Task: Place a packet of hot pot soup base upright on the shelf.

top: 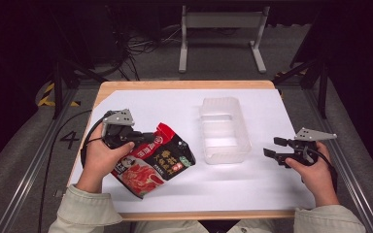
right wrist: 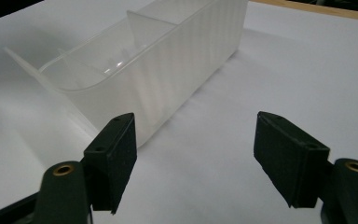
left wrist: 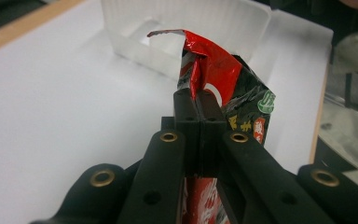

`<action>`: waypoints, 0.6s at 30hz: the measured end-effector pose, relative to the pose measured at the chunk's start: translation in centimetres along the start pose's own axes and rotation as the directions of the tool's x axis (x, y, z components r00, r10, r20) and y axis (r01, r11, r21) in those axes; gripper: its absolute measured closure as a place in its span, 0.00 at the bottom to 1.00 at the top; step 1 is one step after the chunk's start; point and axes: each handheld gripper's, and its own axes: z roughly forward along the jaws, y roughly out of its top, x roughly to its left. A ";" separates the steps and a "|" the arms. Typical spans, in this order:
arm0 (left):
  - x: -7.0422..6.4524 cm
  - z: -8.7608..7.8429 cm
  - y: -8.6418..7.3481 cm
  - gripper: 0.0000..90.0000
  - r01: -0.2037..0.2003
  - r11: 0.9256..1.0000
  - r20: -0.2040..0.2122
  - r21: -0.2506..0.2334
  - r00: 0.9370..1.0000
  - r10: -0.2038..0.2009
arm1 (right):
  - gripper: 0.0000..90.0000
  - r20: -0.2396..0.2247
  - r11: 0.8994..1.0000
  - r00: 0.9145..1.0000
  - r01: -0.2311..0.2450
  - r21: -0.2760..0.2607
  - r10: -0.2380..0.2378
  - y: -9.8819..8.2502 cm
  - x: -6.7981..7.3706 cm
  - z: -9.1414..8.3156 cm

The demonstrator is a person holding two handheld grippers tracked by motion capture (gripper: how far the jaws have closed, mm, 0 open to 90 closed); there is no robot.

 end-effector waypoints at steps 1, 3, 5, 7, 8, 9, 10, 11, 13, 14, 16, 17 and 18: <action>0.0 -0.1 0.0 1.00 0.002 1.000 -0.020 -0.028 1.000 -0.002 | 0.34 0.000 1.000 1.000 0.003 -0.001 -0.003 0.0 0.0 0.0; -0.1 -0.5 0.1 1.00 0.011 0.996 -0.043 -0.084 0.999 -0.014 | 0.34 0.002 1.000 1.000 0.002 -0.003 -0.002 0.1 0.1 -0.1; -0.1 -0.8 0.1 1.00 0.014 0.992 -0.056 -0.129 0.998 -0.021 | 0.34 0.004 1.000 1.000 0.005 -0.005 -0.005 0.1 0.1 -0.1; -0.2 -0.8 0.1 1.00 0.016 0.989 -0.060 -0.145 0.998 -0.025 | 0.35 0.006 1.000 1.000 0.009 -0.007 -0.009 0.1 0.1 -0.1; -0.2 -0.8 0.1 1.00 0.013 0.987 -0.074 -0.160 0.997 -0.025 | 0.35 0.007 1.000 1.000 0.010 -0.007 -0.010 0.1 0.1 -0.1; -0.2 -0.8 0.1 1.00 0.010 0.985 -0.086 -0.173 0.996 -0.025 | 0.35 0.006 1.000 1.000 0.010 -0.008 -0.010 0.2 0.2 -0.1; -0.3 -0.7 0.1 1.00 0.010 0.983 -0.097 -0.181 0.995 -0.028 | 0.35 0.005 1.000 1.000 0.011 -0.009 -0.011 0.2 0.2 -0.2; -0.3 -0.7 0.0 1.00 0.007 0.981 -0.111 -0.196 0.993 -0.029 | 0.35 0.007 1.000 1.000 0.011 -0.009 -0.011 0.2 0.2 -0.2; -0.4 -0.5 0.0 1.00 0.014 0.975 -0.130 -0.224 0.991 -0.044 | 0.35 0.008 1.000 1.000 0.012 -0.013 -0.012 0.3 0.2 -0.3; -0.4 -0.5 -0.1 1.00 0.009 0.971 -0.139 -0.237 0.989 -0.044 | 0.35 0.009 1.000 1.000 0.012 -0.015 -0.012 0.3 0.3 -0.3; -0.4 -0.5 -0.2 1.00 0.020 0.963 -0.140 -0.268 0.988 -0.059 | 0.35 0.010 1.000 1.000 0.016 -0.019 -0.015 0.4 0.3 -0.4; -0.4 -0.5 -0.2 1.00 0.023 0.959 -0.140 -0.283 0.988 -0.065 | 0.35 0.011 1.000 1.000 0.017 -0.020 -0.017 0.4 0.3 -0.5; -0.4 -0.5 -0.3 0.99 0.023 0.954 -0.147 -0.299 0.987 -0.069 | 0.35 0.011 1.000 1.000 0.018 -0.022 -0.018 0.5 0.3 -0.5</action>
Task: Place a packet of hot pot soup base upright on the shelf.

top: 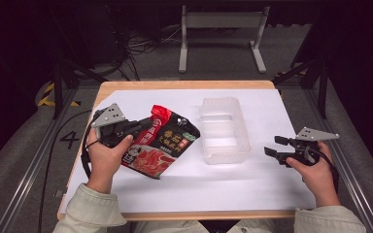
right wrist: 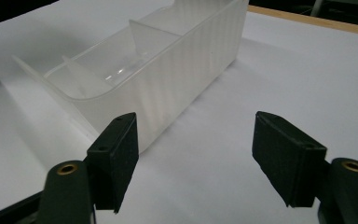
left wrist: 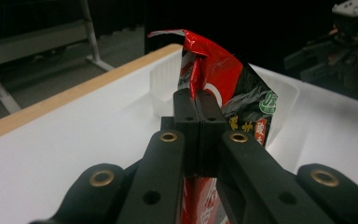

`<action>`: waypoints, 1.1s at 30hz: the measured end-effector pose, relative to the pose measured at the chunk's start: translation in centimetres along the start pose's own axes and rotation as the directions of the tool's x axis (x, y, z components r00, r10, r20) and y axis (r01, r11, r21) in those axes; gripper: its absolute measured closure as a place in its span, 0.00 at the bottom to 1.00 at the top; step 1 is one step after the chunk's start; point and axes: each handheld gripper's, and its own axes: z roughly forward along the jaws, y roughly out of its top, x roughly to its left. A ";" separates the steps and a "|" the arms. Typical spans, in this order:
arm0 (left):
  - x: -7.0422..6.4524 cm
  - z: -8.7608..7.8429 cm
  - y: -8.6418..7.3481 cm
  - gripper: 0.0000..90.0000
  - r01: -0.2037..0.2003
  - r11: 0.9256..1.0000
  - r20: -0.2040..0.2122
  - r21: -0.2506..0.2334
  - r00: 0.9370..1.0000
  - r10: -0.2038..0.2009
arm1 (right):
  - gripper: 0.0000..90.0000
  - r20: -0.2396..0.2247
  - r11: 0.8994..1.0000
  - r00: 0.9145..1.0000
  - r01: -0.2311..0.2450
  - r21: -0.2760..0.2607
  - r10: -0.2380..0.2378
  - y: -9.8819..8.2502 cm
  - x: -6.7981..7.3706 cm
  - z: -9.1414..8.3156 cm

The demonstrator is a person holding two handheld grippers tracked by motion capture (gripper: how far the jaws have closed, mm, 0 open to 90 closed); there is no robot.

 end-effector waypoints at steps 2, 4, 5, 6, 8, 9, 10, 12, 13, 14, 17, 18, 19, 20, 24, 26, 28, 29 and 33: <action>0.0 0.0 -0.1 0.99 0.012 0.999 -0.004 -0.038 1.000 -0.013 | 0.36 -0.001 1.000 1.000 0.001 -0.001 -0.001 0.1 0.0 -0.1; 0.0 0.0 -0.2 0.99 0.019 0.998 -0.010 -0.057 1.000 -0.019 | 0.36 0.001 1.000 1.000 0.003 -0.003 -0.003 0.1 0.1 -0.1; -0.1 0.0 -0.3 0.99 0.015 0.996 -0.024 -0.085 1.000 -0.017 | 0.36 0.001 1.000 1.000 0.005 -0.005 -0.005 0.2 0.2 -0.1; -0.1 0.0 -0.3 0.99 0.015 0.996 -0.024 -0.085 1.000 -0.017 | 0.36 0.001 1.000 1.000 0.005 -0.005 -0.005 0.2 0.2 -0.1; -0.2 0.1 -0.4 0.99 0.008 0.995 -0.039 -0.096 0.999 -0.012 | 0.36 0.003 1.000 1.000 0.007 -0.007 -0.006 0.3 0.2 -0.2; -0.3 0.2 -0.5 0.99 0.009 0.995 -0.046 -0.100 0.999 -0.014 | 0.36 0.002 1.000 1.000 0.010 -0.010 -0.010 0.3 0.2 -0.2; -0.3 0.3 -0.5 0.99 0.008 0.995 -0.049 -0.099 0.999 -0.013 | 0.36 0.002 1.000 1.000 0.011 -0.010 -0.011 0.4 0.3 -0.2; -0.3 0.4 -0.6 0.99 0.011 0.995 -0.055 -0.096 0.998 -0.017 | 0.41 -0.001 1.000 1.000 0.014 -0.002 -0.014 0.4 0.4 -0.3; -0.3 0.4 -0.6 0.99 0.015 0.996 -0.053 -0.088 0.998 -0.020 | 0.43 -0.004 1.000 1.000 0.016 0.004 -0.016 0.5 0.5 -0.4; -0.3 0.4 -0.6 0.99 0.015 0.996 -0.060 -0.091 0.998 -0.020 | 0.45 -0.002 1.000 1.000 0.021 0.004 -0.021 0.6 0.6 -0.5; -0.3 0.4 -0.6 0.99 0.018 0.995 -0.065 -0.101 0.998 -0.025 | 0.47 -0.001 0.999 0.999 0.032 -0.021 -0.032 1.3 1.1 -1.1; -0.3 0.4 -0.6 0.99 0.021 0.994 -0.064 -0.104 0.998 -0.028 | 0.47 -0.006 0.999 0.999 0.034 -0.032 -0.034 1.5 1.3 -1.2; -0.3 0.4 -0.5 0.99 0.020 0.994 -0.067 -0.104 0.997 -0.027 | 0.47 -0.012 0.998 0.999 0.043 -0.039 -0.044 1.8 1.6 -1.3; -0.3 0.4 -0.5 0.99 0.016 0.993 -0.074 -0.113 0.997 -0.025 | 0.47 -0.016 0.998 0.999 0.050 -0.044 -0.051 2.1 1.8 -1.4; -0.4 0.2 -0.4 0.99 0.022 0.992 -0.079 -0.125 0.996 -0.032 | 0.44 -0.049 0.992 0.993 0.099 -0.082 -0.103 3.8 3.4 -1.5; -0.5 0.2 -0.4 0.99 0.020 0.991 -0.081 -0.129 0.996 -0.030 | 0.43 -0.070 0.989 0.991 0.111 -0.095 -0.118 4.5 4.2 -1.3; -0.7 0.2 -0.3 0.99 0.020 0.990 -0.078 -0.137 0.996 -0.031 | 0.42 -0.089 0.987 0.987 0.123 -0.102 -0.133 5.0 4.7 -0.9; -0.8 0.3 -0.2 0.99 0.017 0.990 -0.076 -0.139 0.997 -0.028 | 0.41 -0.101 0.986 0.985 0.128 -0.105 -0.139 5.3 5.0 -0.6; -1.4 0.4 0.0 0.99 0.008 0.988 -0.063 -0.154 0.998 -0.018 | 0.40 -0.147 0.983 0.976 0.144 -0.118 -0.161 6.3 6.0 0.6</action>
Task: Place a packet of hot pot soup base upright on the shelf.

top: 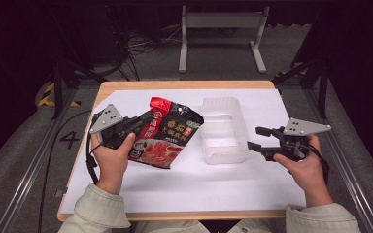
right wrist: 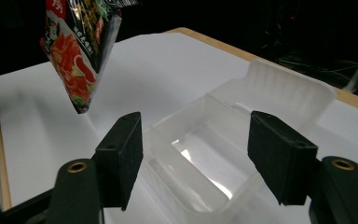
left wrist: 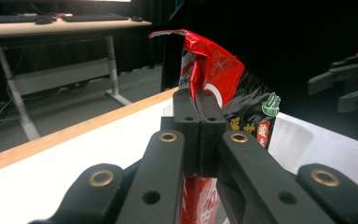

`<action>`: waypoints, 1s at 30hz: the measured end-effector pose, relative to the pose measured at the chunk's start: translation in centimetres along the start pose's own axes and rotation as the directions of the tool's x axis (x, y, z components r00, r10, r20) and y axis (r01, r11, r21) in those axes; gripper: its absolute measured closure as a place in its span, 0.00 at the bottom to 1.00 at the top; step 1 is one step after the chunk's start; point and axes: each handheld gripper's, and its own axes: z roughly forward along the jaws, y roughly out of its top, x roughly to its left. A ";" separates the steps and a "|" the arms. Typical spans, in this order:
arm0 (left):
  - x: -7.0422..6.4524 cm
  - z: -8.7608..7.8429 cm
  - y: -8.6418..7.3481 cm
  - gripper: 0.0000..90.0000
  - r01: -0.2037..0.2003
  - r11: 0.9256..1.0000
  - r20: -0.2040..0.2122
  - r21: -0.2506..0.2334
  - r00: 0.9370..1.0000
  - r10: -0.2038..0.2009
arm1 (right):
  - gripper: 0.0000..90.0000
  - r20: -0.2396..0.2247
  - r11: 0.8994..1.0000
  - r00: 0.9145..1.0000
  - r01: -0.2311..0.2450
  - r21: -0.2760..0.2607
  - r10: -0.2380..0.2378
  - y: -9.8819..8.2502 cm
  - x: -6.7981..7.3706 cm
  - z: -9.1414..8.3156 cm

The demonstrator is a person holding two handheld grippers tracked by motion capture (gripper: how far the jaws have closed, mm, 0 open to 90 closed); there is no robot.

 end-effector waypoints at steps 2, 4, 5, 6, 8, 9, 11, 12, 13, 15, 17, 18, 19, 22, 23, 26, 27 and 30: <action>-0.3 0.0 0.2 0.99 -0.010 1.000 0.006 -0.004 1.000 0.010 | 0.39 -0.020 1.000 1.000 0.010 0.000 -0.010 0.4 0.4 0.7; -0.6 0.0 0.3 0.99 -0.012 1.000 0.014 -0.010 1.000 0.012 | 0.38 -0.041 1.000 0.999 0.017 -0.004 -0.018 0.8 0.7 1.3; -0.7 0.0 0.4 0.99 -0.013 1.000 0.016 -0.015 1.000 0.013 | 0.38 -0.049 1.000 0.998 0.024 -0.007 -0.024 1.0 0.9 1.6; -0.7 0.0 0.4 0.99 -0.013 1.000 0.016 -0.015 1.000 0.013 | 0.38 -0.049 1.000 0.998 0.024 -0.007 -0.024 1.0 0.9 1.6; -1.0 0.0 0.5 0.99 -0.013 1.000 0.022 -0.025 1.000 0.014 | 0.38 -0.064 0.999 0.997 0.036 -0.008 -0.037 1.3 1.3 2.4; -1.1 0.1 0.5 0.99 -0.009 0.999 0.028 -0.032 1.000 0.010 | 0.37 -0.071 0.999 0.997 0.040 -0.007 -0.041 1.4 1.5 2.8; -1.3 0.2 0.6 0.99 -0.011 0.999 0.032 -0.039 0.999 0.012 | 0.36 -0.087 0.999 0.995 0.046 -0.012 -0.047 1.7 1.9 3.5; -1.4 0.2 0.7 0.99 -0.015 0.999 0.035 -0.045 0.999 0.016 | 0.36 -0.095 0.999 0.994 0.048 -0.014 -0.049 1.9 2.1 3.8; -1.5 0.3 0.7 0.99 -0.016 0.999 0.040 -0.046 0.999 0.017 | 0.36 -0.107 0.998 0.993 0.053 -0.018 -0.054 2.1 2.4 4.2; -1.6 0.3 0.8 0.99 -0.016 0.999 0.045 -0.045 0.999 0.018 | 0.35 -0.123 0.998 0.991 0.057 -0.020 -0.059 2.3 2.8 4.8; -1.7 0.4 0.8 0.99 -0.018 0.999 0.047 -0.044 0.999 0.020 | 0.35 -0.133 0.997 0.989 0.068 -0.019 -0.070 2.6 3.2 5.4; -1.8 0.4 0.8 0.99 -0.017 0.999 0.048 -0.044 0.999 0.019 | 0.35 -0.139 0.997 0.988 0.074 -0.015 -0.075 2.7 3.4 5.8; -1.8 0.5 0.8 0.99 -0.021 0.999 0.048 -0.045 0.999 0.023 | 0.35 -0.143 0.997 0.987 0.077 -0.016 -0.078 2.8 3.6 6.1; -2.0 0.6 0.8 0.99 -0.025 0.999 0.052 -0.042 0.998 0.027 | 0.35 -0.155 0.997 0.984 0.081 -0.021 -0.083 3.0 3.9 6.6; -2.1 0.6 0.8 0.99 -0.024 0.999 0.056 -0.040 0.998 0.027 | 0.35 -0.165 0.996 0.982 0.084 -0.026 -0.088 3.1 4.1 6.9; -2.1 0.7 0.7 0.99 -0.021 0.999 0.063 -0.039 0.998 0.023 | 0.35 -0.187 0.995 0.977 0.093 -0.031 -0.097 3.3 4.7 7.8; -2.2 0.7 0.7 0.99 -0.019 0.999 0.065 -0.040 0.998 0.022 | 0.35 -0.195 0.995 0.976 0.091 -0.036 -0.096 3.4 4.9 8.1; -2.3 0.7 0.6 0.99 -0.021 0.999 0.071 -0.035 0.997 0.024 | 0.35 -0.215 0.994 0.971 0.095 -0.049 -0.104 3.3 5.2 9.1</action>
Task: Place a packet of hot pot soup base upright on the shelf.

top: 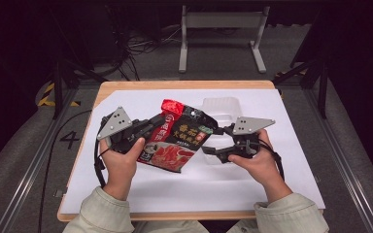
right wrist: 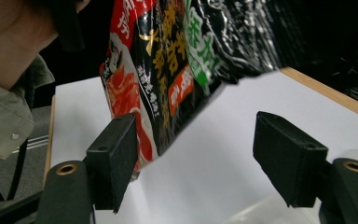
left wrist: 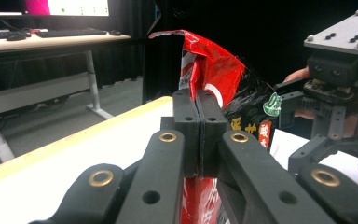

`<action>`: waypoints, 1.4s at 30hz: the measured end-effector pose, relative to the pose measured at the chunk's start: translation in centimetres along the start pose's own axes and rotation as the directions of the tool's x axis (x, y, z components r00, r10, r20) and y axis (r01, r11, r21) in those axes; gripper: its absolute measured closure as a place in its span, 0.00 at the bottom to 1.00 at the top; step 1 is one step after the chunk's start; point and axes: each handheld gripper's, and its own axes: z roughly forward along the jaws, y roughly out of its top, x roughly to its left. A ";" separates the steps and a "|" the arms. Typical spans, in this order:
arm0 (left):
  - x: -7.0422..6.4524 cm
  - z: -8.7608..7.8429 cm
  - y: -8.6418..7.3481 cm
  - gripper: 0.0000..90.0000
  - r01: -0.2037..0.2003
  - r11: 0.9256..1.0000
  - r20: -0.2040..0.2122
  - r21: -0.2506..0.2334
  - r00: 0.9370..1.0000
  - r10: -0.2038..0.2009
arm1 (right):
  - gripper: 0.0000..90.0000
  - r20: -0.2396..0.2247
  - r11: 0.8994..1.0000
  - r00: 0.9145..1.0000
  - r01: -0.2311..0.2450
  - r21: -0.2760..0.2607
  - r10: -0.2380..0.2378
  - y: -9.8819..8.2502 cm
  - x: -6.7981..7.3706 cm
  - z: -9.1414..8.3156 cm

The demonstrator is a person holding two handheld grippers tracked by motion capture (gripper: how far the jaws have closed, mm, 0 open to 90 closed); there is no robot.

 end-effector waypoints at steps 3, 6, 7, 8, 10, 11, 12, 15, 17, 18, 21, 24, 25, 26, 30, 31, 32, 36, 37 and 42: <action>-0.1 0.0 -0.1 0.99 -0.002 1.000 0.001 0.002 1.000 0.002 | 0.35 -0.033 1.000 0.999 -0.012 -0.021 0.012 -0.1 0.0 0.9; -0.1 0.0 -0.1 0.99 -0.003 1.000 0.000 -0.001 1.000 0.003 | 0.35 -0.049 0.999 0.999 -0.012 -0.031 0.011 -0.1 0.2 1.4; -0.2 0.0 -0.2 0.99 -0.003 1.000 0.002 0.008 1.000 0.003 | 0.35 -0.050 1.000 0.999 -0.011 -0.029 0.009 0.0 0.3 1.7; -0.2 0.1 -0.3 0.99 -0.006 1.000 0.003 0.011 1.000 0.006 | 0.35 -0.041 1.000 0.999 -0.006 -0.022 0.006 0.0 0.4 1.9; -0.2 0.1 -0.5 0.99 -0.003 1.000 0.002 0.015 1.000 0.003 | 0.35 -0.045 1.000 0.999 -0.003 -0.024 0.002 0.0 0.5 2.4; -0.2 0.0 -0.5 0.99 -0.004 1.000 0.000 0.020 1.000 0.004 | 0.35 -0.045 1.000 0.999 -0.004 -0.024 0.003 0.0 0.5 2.5; -0.3 0.0 -0.6 0.99 -0.001 1.000 0.003 0.017 1.000 0.001 | 0.35 -0.045 1.000 0.999 -0.002 -0.023 0.001 0.0 0.5 2.7; -0.4 -0.2 -0.6 0.99 -0.004 1.000 0.000 0.015 1.000 0.004 | 0.36 -0.059 1.000 0.998 -0.003 -0.028 0.001 -0.1 0.6 3.3; -0.4 -0.3 -0.7 0.99 -0.004 1.000 -0.004 0.017 1.000 0.004 | 0.36 -0.060 1.000 0.998 0.000 -0.026 -0.001 -0.1 0.7 3.6; -0.5 -0.3 -0.7 0.99 -0.003 1.000 -0.008 0.016 1.000 0.003 | 0.37 -0.064 1.000 0.998 -0.001 -0.028 -0.001 -0.1 0.8 3.8; -0.6 -0.3 -0.8 0.99 -0.002 1.000 -0.007 0.017 1.000 0.002 | 0.39 -0.070 0.999 0.998 -0.002 -0.036 -0.001 -0.1 0.9 4.1; -0.6 -0.2 -0.8 0.99 -0.001 1.000 -0.002 0.021 1.000 0.001 | 0.44 -0.092 0.998 0.996 -0.016 -0.057 0.011 -0.1 0.8 4.4; -0.6 -0.1 -0.8 0.99 -0.001 1.000 -0.003 0.020 1.000 0.001 | 0.46 -0.099 0.998 0.995 -0.023 -0.061 0.017 -0.1 0.8 4.4; -0.5 -0.1 -0.9 0.99 0.001 1.000 0.001 0.023 1.000 -0.001 | 0.49 -0.106 0.997 0.994 -0.029 -0.065 0.022 -0.1 0.8 4.5; -0.3 0.0 -0.9 0.99 0.002 0.999 0.005 0.040 1.000 -0.002 | 0.67 -0.096 0.999 0.995 -0.016 -0.038 0.012 -0.1 0.5 4.5; -0.4 0.0 -0.9 0.99 0.001 0.999 0.004 0.044 1.000 -0.001 | 0.72 -0.094 1.000 0.996 -0.012 -0.028 0.009 -0.1 0.4 4.5; -0.4 0.0 -0.9 0.99 -0.004 0.999 0.002 0.046 1.000 0.004 | 0.76 -0.100 1.000 0.995 -0.022 -0.019 0.020 -0.1 0.3 4.5; -0.4 0.0 -0.8 0.99 -0.006 0.999 0.000 0.046 1.000 0.006 | 0.82 -0.098 0.999 0.995 -0.035 -0.007 0.034 0.1 0.2 4.4; -0.4 0.0 -0.8 0.99 -0.010 0.999 -0.004 0.045 1.000 0.010 | 0.83 -0.091 0.999 0.995 -0.034 -0.002 0.034 0.2 0.2 4.3; -0.3 0.1 -0.9 0.98 -0.010 0.998 -0.010 0.067 1.000 0.011 | 0.87 -0.073 0.999 0.996 -0.042 0.024 0.044 0.5 0.2 4.2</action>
